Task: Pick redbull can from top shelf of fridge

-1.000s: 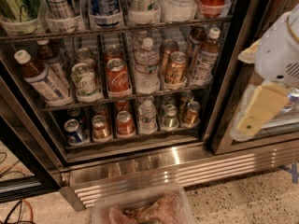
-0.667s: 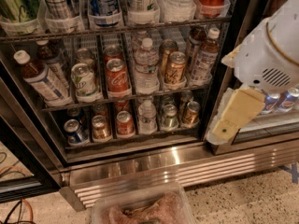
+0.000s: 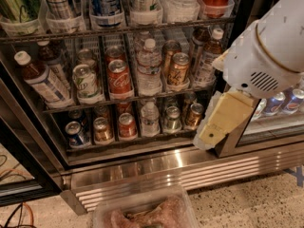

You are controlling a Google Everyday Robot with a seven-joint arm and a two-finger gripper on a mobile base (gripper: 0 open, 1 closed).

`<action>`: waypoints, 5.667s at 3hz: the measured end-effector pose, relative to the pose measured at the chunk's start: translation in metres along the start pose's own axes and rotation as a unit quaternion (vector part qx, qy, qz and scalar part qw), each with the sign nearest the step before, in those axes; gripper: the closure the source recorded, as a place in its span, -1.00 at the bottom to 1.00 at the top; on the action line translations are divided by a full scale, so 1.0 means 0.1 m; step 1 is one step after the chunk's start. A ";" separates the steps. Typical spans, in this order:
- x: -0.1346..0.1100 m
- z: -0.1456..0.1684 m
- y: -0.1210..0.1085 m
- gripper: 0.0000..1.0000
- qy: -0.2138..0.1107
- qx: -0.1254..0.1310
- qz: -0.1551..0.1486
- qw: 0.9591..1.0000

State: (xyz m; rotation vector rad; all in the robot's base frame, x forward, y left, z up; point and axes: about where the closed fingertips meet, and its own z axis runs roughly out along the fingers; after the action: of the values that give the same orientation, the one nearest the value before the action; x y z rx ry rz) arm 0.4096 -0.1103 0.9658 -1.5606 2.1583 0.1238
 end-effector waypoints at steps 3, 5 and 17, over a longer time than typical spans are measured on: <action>-0.81 0.52 -0.05 -1.00 -0.134 0.033 0.151 0.979; -0.95 0.56 0.09 -1.00 -0.157 0.029 0.153 0.975; -2.98 0.33 -0.45 -0.86 -0.357 0.129 0.252 0.890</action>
Offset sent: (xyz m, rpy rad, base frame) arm 0.0559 0.0952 -0.0251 0.4018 -0.0418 -0.3729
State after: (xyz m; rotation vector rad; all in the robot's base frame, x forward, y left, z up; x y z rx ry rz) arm 0.5331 0.1455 1.0714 -0.6188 1.8095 0.4762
